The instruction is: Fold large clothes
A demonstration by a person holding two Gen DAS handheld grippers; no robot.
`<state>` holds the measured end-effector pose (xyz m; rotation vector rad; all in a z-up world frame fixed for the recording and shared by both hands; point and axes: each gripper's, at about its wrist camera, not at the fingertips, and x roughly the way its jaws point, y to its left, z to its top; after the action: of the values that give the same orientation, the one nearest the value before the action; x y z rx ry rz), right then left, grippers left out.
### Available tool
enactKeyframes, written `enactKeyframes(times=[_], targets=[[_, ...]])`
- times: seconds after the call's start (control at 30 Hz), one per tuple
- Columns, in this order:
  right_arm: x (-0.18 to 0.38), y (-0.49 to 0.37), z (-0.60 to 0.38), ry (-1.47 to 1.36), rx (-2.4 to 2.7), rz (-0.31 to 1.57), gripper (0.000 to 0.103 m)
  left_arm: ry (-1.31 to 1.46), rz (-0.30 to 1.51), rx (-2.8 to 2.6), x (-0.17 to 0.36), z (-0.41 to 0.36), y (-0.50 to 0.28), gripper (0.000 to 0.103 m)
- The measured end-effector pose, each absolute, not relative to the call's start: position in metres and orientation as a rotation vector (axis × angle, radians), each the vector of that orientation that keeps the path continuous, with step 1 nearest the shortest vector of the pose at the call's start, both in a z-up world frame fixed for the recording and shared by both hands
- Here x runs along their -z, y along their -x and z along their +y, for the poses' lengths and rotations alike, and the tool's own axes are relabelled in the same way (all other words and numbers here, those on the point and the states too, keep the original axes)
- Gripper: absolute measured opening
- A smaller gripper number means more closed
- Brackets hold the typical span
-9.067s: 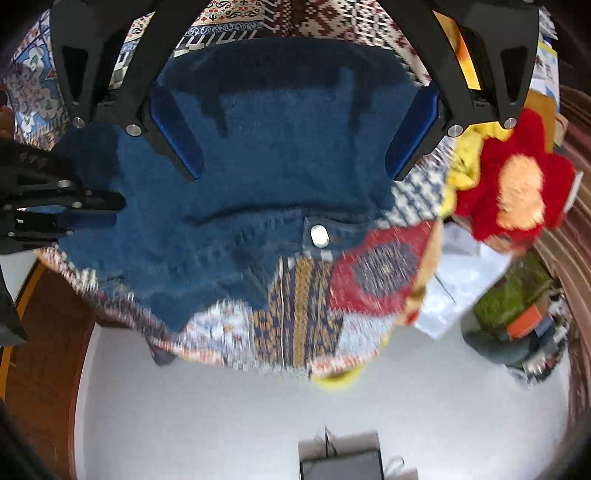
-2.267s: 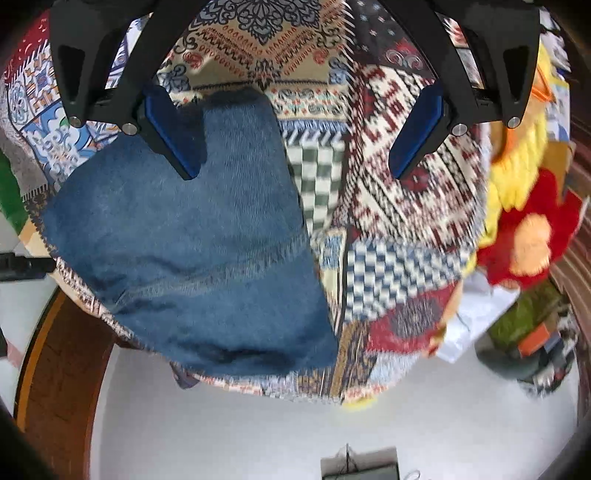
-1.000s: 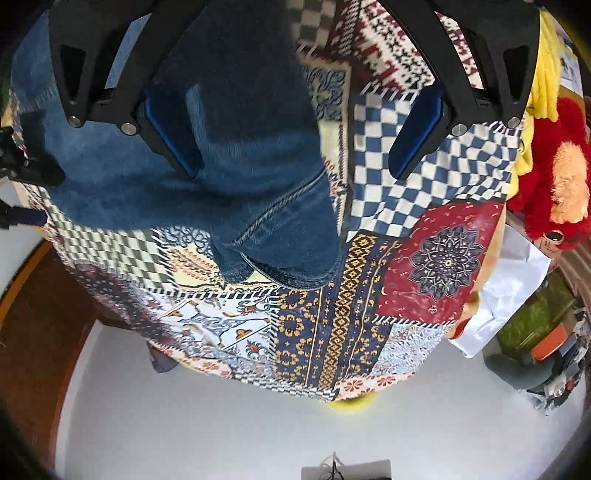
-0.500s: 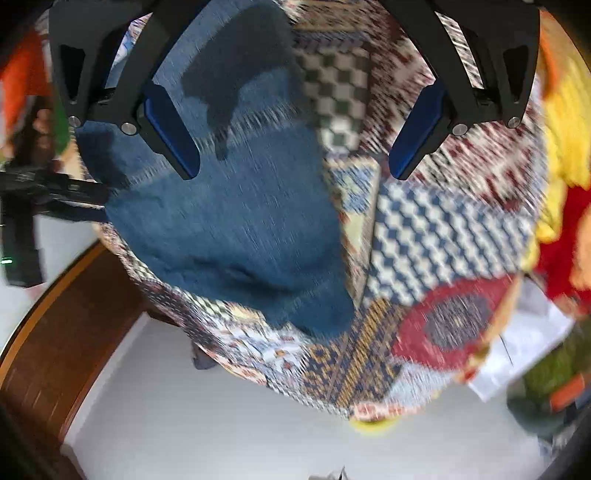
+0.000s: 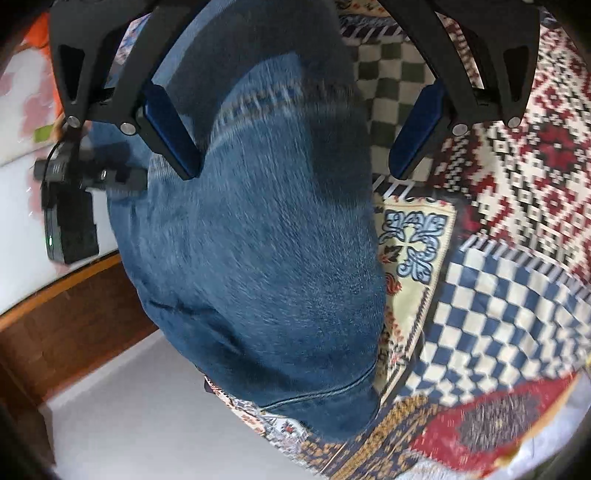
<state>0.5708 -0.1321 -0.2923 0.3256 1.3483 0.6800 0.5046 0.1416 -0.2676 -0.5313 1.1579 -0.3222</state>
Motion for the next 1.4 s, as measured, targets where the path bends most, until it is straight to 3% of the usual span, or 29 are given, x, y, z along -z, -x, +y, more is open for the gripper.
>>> enactKeyframes(times=[0.2,0.3,0.47,0.57,1.07,1.4], targets=[[0.293,-0.575,-0.108,-0.319,-0.682,1.332,0.103,0.625,1.177,0.342,0.277,0.138,-0.518,0.103],[0.289,-0.575,-0.108,-0.353,-0.696,1.323,0.086,0.638,1.179,0.359,0.276,0.131,-0.516,0.099],[0.267,-0.567,-0.111,-0.312,-0.706,1.29,0.053,0.615,1.172,0.373,0.259,0.119,-0.509,0.08],[0.248,-0.56,-0.114,-0.3,-0.714,1.27,0.042,0.635,1.152,0.391,0.24,0.117,-0.502,0.075],[0.118,-0.505,-0.047,-0.191,-0.799,1.025,0.038,0.491,0.908,0.339,0.107,0.159,-0.429,0.075],[0.106,-0.471,0.013,-0.162,-0.858,1.018,0.038,0.496,0.874,0.256,0.082,0.218,-0.382,0.075]])
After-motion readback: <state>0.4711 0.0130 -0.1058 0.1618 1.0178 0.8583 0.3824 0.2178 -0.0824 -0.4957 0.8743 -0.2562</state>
